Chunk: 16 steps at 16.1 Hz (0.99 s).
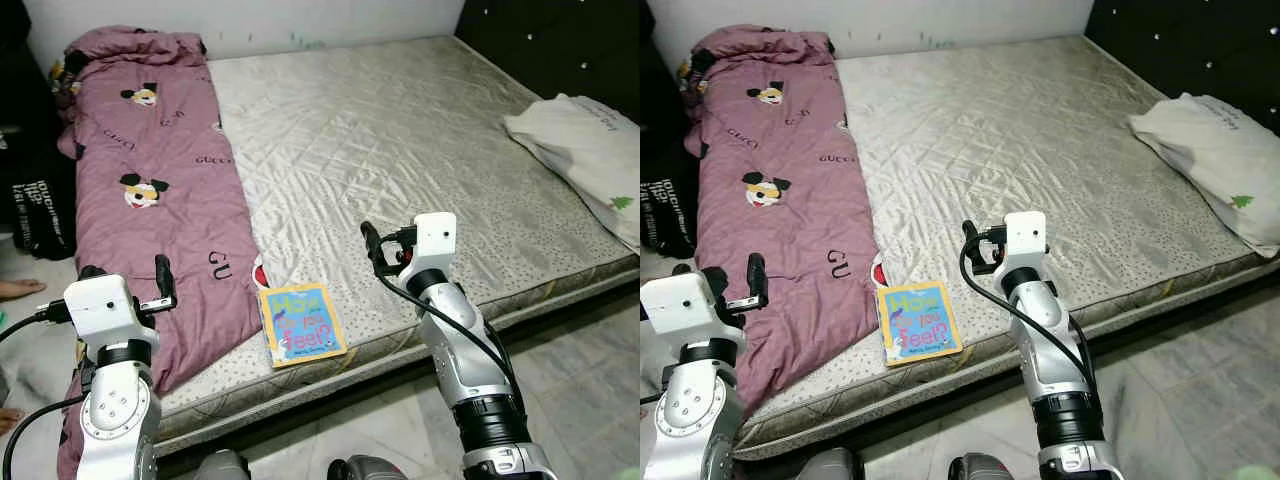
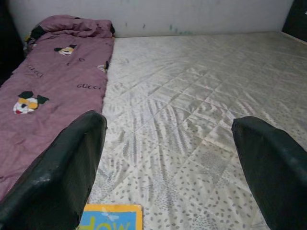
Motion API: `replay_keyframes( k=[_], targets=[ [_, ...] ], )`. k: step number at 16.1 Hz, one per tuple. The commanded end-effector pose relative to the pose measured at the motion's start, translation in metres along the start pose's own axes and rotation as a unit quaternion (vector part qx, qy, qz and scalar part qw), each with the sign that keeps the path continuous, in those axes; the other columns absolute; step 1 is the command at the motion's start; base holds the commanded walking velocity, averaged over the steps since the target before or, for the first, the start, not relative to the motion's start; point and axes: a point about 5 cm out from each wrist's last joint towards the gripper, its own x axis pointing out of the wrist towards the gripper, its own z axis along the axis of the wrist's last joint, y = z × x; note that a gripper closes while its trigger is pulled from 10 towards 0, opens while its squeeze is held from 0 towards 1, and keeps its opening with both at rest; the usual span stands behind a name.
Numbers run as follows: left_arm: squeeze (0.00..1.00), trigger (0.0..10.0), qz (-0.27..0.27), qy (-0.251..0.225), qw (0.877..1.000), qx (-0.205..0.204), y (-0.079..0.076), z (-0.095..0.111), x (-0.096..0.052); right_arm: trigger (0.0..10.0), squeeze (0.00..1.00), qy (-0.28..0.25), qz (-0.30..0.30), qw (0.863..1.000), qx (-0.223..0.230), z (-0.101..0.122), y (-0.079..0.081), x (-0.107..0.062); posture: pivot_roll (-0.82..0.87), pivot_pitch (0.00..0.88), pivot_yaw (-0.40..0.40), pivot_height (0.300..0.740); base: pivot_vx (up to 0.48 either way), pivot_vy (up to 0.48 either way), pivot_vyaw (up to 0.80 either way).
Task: Clean up the room
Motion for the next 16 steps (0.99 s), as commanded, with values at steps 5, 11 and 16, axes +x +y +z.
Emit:
replay_keyframes(
  k=[5,11,16],
  targets=[
    [0.00,10.0,-0.001,-0.001,1.000,0.003,-0.0009,-0.0001,0.0002,10.0,0.00,-0.010,0.002,1.000,-0.002,0.0049,-0.0013,0.0014,0.00,0.075,-0.042,0.630,0.000,0.000,0.00],
    [0.00,10.0,0.011,-0.004,1.000,0.007,0.0003,0.0009,0.0007,10.0,0.00,-0.007,0.007,1.000,-0.004,0.0047,-0.0009,0.0025,0.00,0.086,-0.044,0.610,0.000,0.000,0.00],
    [0.00,10.0,0.024,0.005,1.000,-0.002,0.0028,-0.0017,-0.0009,10.0,0.00,-0.005,0.015,1.000,-0.003,0.0045,0.0004,0.0030,0.00,0.093,-0.053,0.610,0.000,0.000,0.00]
  ],
)
